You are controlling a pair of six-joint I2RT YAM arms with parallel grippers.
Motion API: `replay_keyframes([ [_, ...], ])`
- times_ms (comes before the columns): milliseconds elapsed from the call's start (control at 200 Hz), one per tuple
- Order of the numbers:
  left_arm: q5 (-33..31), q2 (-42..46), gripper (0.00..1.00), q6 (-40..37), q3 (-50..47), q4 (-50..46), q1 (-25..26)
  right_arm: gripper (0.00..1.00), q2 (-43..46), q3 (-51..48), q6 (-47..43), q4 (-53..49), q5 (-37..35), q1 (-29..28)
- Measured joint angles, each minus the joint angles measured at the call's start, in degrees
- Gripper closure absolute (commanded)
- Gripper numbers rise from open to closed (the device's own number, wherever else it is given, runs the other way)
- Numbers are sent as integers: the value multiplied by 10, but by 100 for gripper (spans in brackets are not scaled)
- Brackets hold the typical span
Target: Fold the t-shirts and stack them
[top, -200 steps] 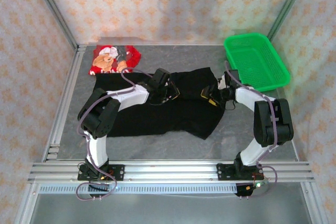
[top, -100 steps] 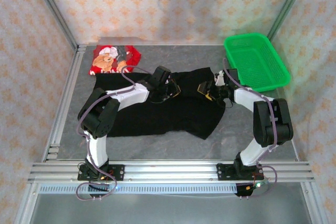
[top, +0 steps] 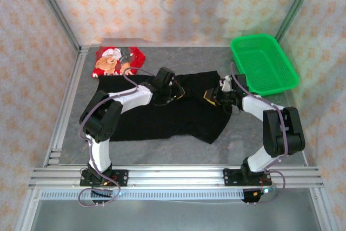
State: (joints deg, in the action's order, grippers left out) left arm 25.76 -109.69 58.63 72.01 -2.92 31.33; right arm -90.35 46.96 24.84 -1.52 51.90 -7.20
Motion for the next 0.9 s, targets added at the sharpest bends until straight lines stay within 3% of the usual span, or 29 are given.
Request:
replay_keyframes([
  [230, 4, 2, 100, 0, 0, -14, 0, 95, 6, 0, 10, 0, 16, 0],
  [500, 4, 20, 100, -9, -5, -60, 0, 97, 18, 0, 2, -55, 17, 0],
  [625, 4, 21, 100, -17, -15, -74, 1, 95, 18, 0, -4, -80, 9, 0],
  [771, 4, 19, 100, -20, -24, -96, 2, 81, 18, 3, -9, -104, -10, 1],
  [796, 4, 18, 96, -21, -24, -98, 2, 78, 18, 4, -7, -109, -14, 1],
  [876, 3, 15, 65, -27, -24, -112, 4, 68, 18, 14, -16, -129, -33, 1],
  [901, 3, 15, 59, -33, -24, -118, 5, 66, 18, 18, -16, -135, -40, 1],
])
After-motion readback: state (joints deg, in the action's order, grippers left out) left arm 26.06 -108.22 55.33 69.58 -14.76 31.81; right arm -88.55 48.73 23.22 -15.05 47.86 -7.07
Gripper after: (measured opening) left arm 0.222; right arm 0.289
